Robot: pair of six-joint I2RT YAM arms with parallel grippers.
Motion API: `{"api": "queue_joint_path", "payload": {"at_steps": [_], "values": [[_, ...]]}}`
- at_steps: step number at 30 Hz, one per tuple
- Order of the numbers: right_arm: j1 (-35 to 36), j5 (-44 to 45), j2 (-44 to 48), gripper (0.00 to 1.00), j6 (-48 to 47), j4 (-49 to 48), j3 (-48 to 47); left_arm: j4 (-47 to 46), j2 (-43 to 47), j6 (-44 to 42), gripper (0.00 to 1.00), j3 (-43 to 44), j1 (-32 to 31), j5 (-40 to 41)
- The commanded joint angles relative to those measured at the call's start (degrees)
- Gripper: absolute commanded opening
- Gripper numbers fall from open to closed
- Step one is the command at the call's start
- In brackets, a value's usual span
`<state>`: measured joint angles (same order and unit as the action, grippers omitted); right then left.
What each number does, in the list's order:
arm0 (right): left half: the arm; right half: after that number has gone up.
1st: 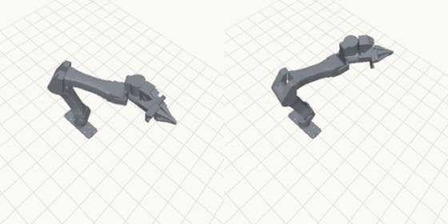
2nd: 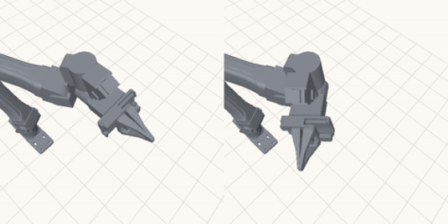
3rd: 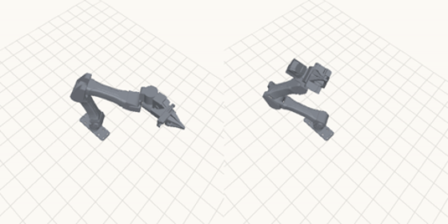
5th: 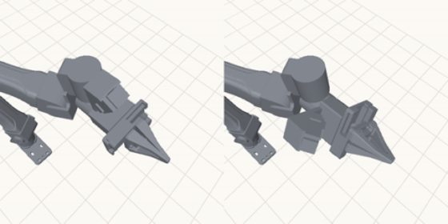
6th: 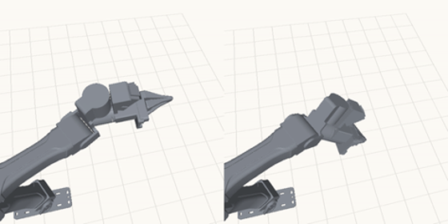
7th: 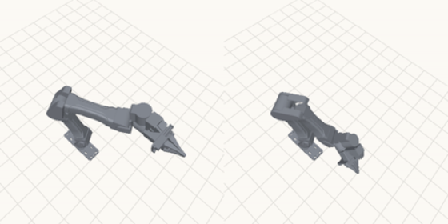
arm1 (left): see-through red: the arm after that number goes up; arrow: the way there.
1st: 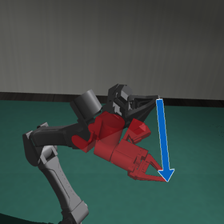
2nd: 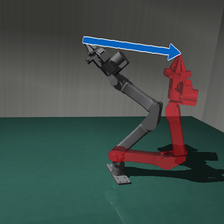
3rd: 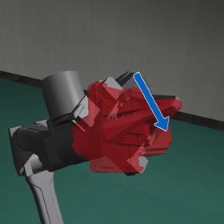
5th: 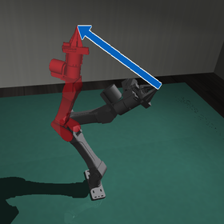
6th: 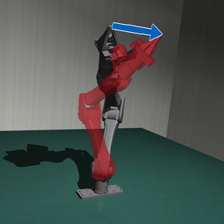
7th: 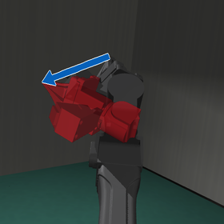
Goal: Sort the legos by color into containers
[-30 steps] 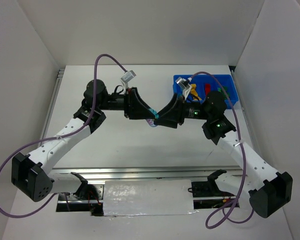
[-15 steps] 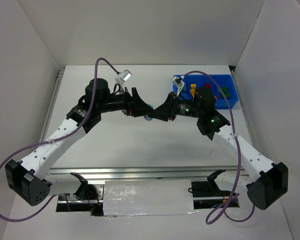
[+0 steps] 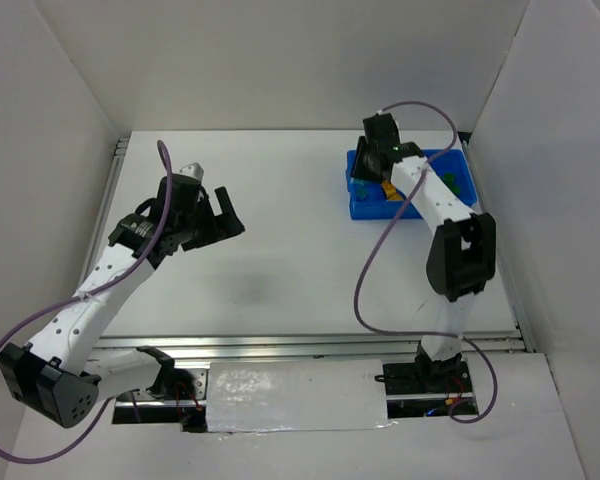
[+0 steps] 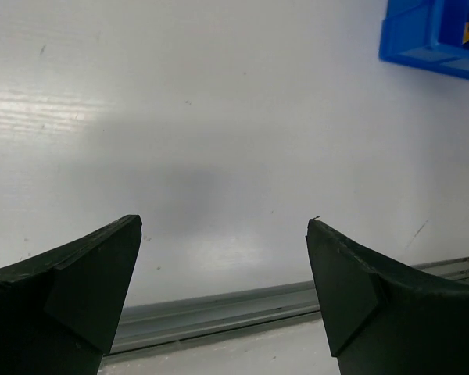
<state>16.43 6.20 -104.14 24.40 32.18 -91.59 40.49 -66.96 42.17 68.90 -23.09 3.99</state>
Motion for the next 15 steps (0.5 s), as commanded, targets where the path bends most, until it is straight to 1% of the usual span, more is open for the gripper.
{"api": "queue_joint_path", "payload": {"at_steps": [1, 2, 4, 5, 6, 8, 10, 11, 14, 15], "values": [[-2.18, 8.83, -7.2, 0.0, -5.4, 8.5, -15.17, 1.78, 4.02, -1.21, 1.0, -1.31, 0.5, 1.82], [-2.54, 9.27, -11.48, 0.0, -5.85, 11.47, -18.15, 2.31, 4.81, -1.39, 1.0, -2.1, 0.76, 1.46], [-2.71, 9.88, -14.76, 0.02, -6.91, 14.13, -25.09, 2.49, 5.61, -2.27, 0.99, -2.63, 1.03, 1.02], [-2.71, 10.41, -16.78, 0.05, -7.35, 14.92, -26.43, 2.58, 6.31, -2.62, 1.0, -3.07, 1.03, 0.76], [-2.89, 10.41, -17.5, 0.14, -7.61, 15.01, -27.75, 3.01, 6.66, -3.23, 1.0, -3.16, 1.21, 0.67], [-3.5, 9.37, -19.17, 0.25, -7.7, 15.19, -28.55, 3.63, 7.45, -3.76, 0.99, -3.25, 1.12, 1.28], [-3.86, 8.92, -19.96, 0.55, -7.18, 15.54, -29.34, 4.42, 7.89, -4.11, 0.99, -3.16, 1.21, 1.98], [-3.86, 7.96, -20.23, 0.62, -7.35, 15.45, -29.43, 4.51, 8.24, -4.29, 0.99, -3.16, 1.21, 1.9], [-3.86, 5.94, -19.09, 0.71, -7.62, 14.84, -29.35, 4.86, 8.34, -4.99, 1.0, -3.07, 1.38, 2.25], [-3.86, 5.5, -18.56, 0.83, -7.27, 14.66, -29.08, 4.95, 8.25, -5.26, 0.99, -2.99, 1.3, 2.43]]}}
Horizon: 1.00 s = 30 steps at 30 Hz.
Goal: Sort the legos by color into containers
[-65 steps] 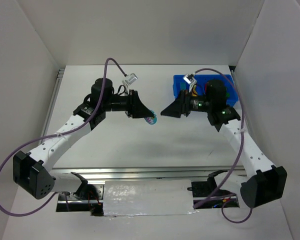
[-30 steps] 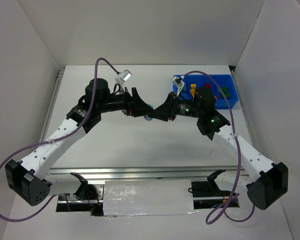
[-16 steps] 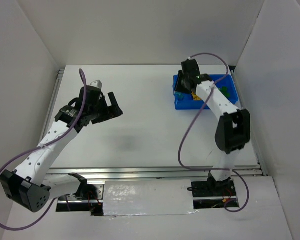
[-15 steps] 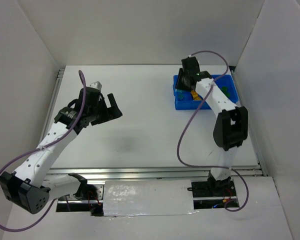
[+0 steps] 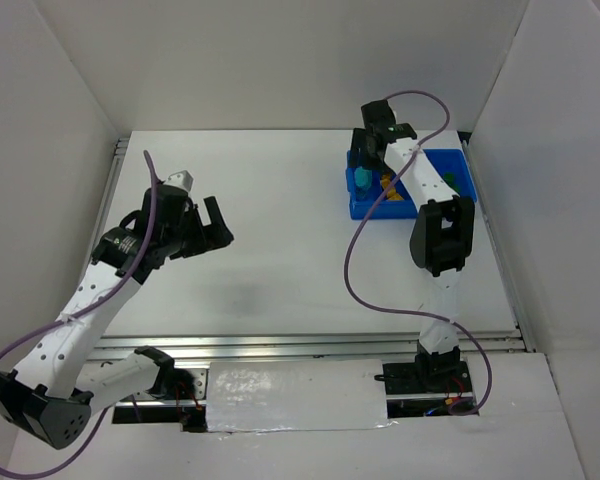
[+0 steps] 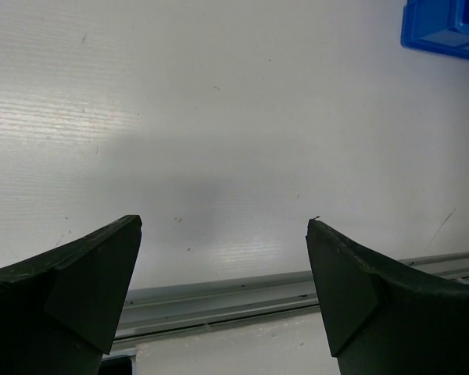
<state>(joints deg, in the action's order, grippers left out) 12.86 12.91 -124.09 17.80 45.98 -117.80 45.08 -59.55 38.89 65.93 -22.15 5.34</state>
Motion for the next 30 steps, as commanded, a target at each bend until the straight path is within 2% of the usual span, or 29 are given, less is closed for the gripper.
{"api": "queue_joint_path", "payload": {"at_steps": [1, 2, 6, 14, 15, 18, 21, 26, 30], "values": [[-0.29, -1.48, 2.62, 0.83, -0.49, 0.87, -2.96, 0.79, 0.4, -2.15, 1.0, 0.42, 0.36, 1.68], [-0.29, -1.48, 3.24, 0.99, -0.31, 1.04, -3.05, 1.15, 0.05, -2.59, 0.99, 0.6, 0.44, 2.04], [-0.29, -3.4, 9.03, 1.0, 0.83, 2.97, -2.62, 3.43, -2.14, -4.09, 1.0, 4.19, 0.44, 4.93], [0.06, -10.88, 40.91, 1.0, 3.03, 2.45, 15.55, 13.79, -7.16, -3.21, 0.99, 15.01, 0.97, 21.7], [0.14, -11.06, 46.95, 0.99, 3.55, 2.97, 16.97, 14.59, -7.25, -3.21, 0.99, 16.84, 1.14, 22.86], [0.23, -11.33, 57.34, 1.0, 3.73, 5.16, 21.2, 16.27, -6.64, -3.65, 0.99, 19.4, 1.23, 26.02], [0.15, -10.45, 64.91, 0.99, 3.12, 10.42, 22.61, 17.5, -5.58, -4.26, 1.0, 21.69, 1.32, 27.08], [0.14, -6.85, 77.39, 1.0, 1.8, 17.73, 26.3, 17.06, -1.81, -5.84, 1.0, 20.04, 1.32, 28.23], [0.23, -6.31, 83.74, 1.0, 3.02, 21.42, 27.8, 15.83, 2.94, -6.54, 0.99, 17.3, 1.32, 28.76]]}}
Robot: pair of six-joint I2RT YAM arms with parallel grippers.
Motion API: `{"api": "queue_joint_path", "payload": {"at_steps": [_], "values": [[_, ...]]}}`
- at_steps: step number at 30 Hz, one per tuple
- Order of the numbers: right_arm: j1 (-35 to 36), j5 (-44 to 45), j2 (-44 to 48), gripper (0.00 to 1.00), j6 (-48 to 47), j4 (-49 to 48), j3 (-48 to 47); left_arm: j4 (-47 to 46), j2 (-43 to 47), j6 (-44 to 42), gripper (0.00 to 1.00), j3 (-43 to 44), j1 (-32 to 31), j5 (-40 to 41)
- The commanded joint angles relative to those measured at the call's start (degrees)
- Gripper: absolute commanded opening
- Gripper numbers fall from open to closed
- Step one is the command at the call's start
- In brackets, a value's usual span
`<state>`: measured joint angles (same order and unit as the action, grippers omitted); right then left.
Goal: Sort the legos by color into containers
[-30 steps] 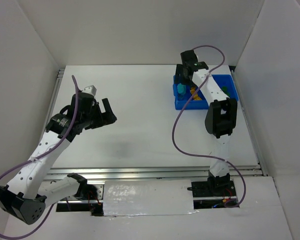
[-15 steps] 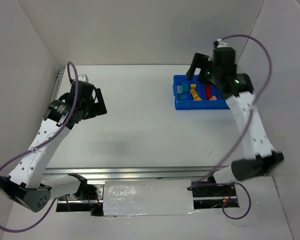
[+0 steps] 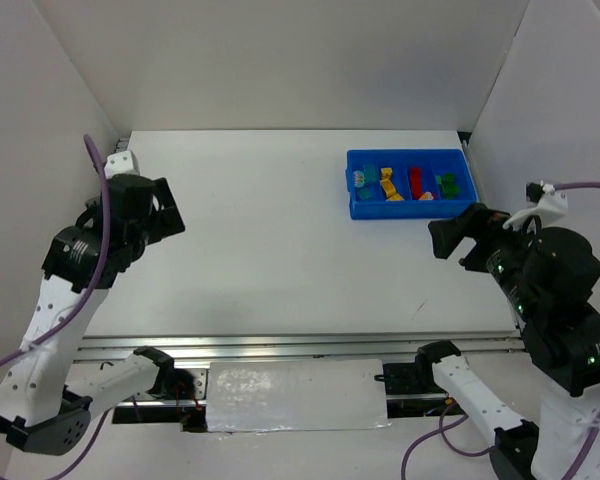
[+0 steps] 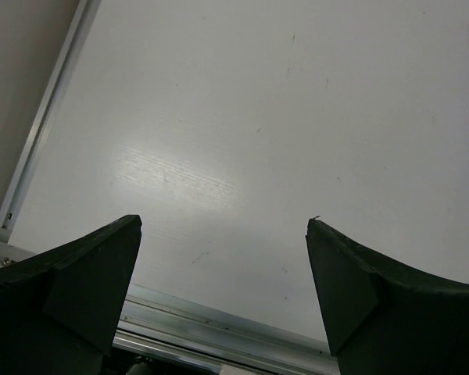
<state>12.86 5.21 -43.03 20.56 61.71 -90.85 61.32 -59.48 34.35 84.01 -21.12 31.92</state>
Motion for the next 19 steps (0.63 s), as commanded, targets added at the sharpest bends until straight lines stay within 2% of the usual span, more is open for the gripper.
{"api": "queue_joint_path", "payload": {"at_steps": [1, 5, 9, 13, 19], "values": [[0.06, 1.47, 3.73, 1.0, 1.58, 6.22, 1.11, -0.93, 3.49, -2.61, 1.0, -1.56, 0.21, 1.83], [0.15, 1.3, 9.0, 1.0, 4.49, 8.5, 1.37, -1.47, 8.49, -3.59, 1.0, -6.21, 0.21, 5.6], [0.23, 2.6, 9.89, 1.0, 4.67, 11.14, 0.15, -2.17, 15.96, -2.72, 0.99, -11.49, 0.21, 8.33], [0.15, 1.03, 9.62, 1.0, 3.7, 12.55, -1.61, -0.94, 18.08, -2.71, 1.0, -13.78, 0.12, 6.93], [0.14, 1.21, 13.31, 1.0, 3.79, 11.07, 3.22, -0.15, 20.63, -0.16, 1.0, -13.87, 0.12, 5.79]]}}
